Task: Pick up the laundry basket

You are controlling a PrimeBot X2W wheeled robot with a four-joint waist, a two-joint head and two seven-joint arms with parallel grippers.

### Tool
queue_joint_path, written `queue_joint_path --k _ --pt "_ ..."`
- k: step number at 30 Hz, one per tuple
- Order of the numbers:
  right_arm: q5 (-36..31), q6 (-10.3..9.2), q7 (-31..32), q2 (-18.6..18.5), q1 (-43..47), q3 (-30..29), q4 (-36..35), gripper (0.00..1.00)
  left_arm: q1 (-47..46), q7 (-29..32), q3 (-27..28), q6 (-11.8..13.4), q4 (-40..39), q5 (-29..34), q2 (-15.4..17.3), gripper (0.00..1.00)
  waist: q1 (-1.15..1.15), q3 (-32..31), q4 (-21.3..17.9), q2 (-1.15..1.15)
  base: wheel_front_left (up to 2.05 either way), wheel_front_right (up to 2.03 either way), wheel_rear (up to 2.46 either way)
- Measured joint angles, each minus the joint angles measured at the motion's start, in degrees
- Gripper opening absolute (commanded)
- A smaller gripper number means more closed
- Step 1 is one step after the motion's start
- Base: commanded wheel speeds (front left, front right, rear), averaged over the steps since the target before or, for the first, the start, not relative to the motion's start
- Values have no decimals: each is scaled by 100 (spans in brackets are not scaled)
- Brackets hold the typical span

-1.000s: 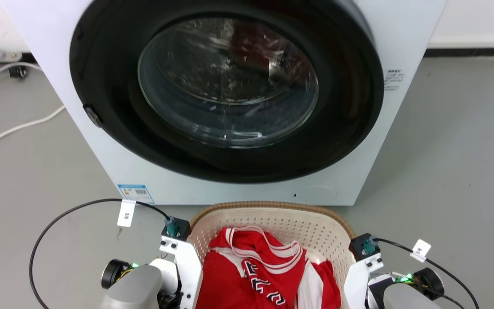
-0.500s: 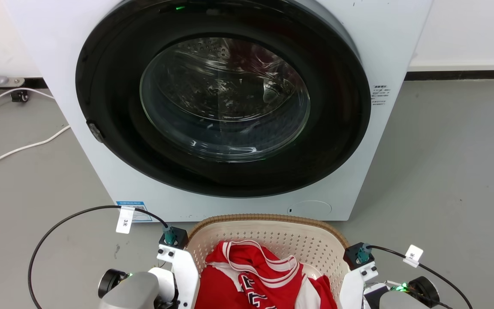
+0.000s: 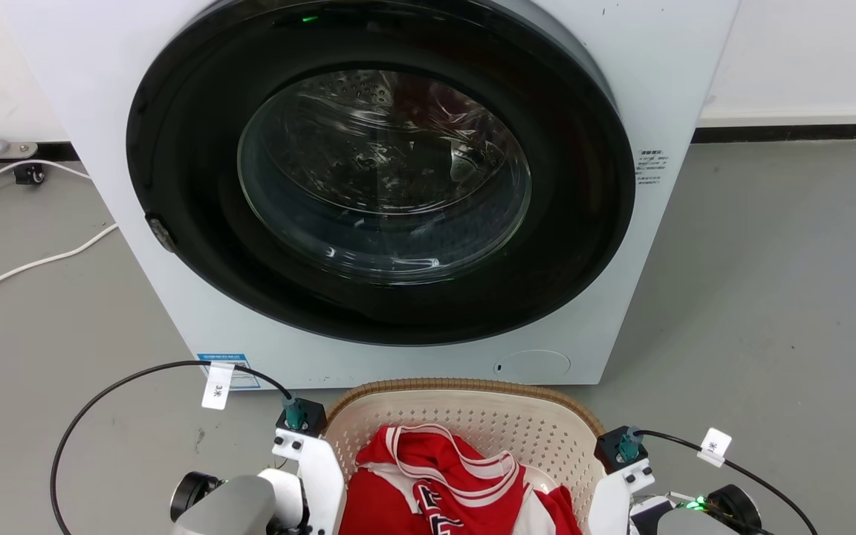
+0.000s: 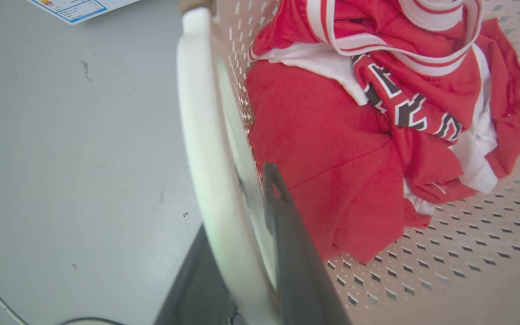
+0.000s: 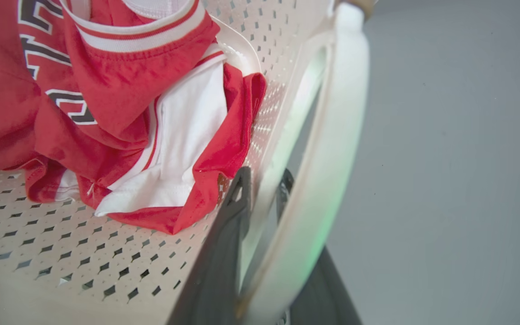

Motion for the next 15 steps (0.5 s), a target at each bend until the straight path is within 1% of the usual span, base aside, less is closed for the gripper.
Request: queue_joint_path --k 15 --pt "277 0 -74 0 -54 293 94 0 0 -73 -232 0 30 -266 7 0 1 -27 -11 0 0 0 0"
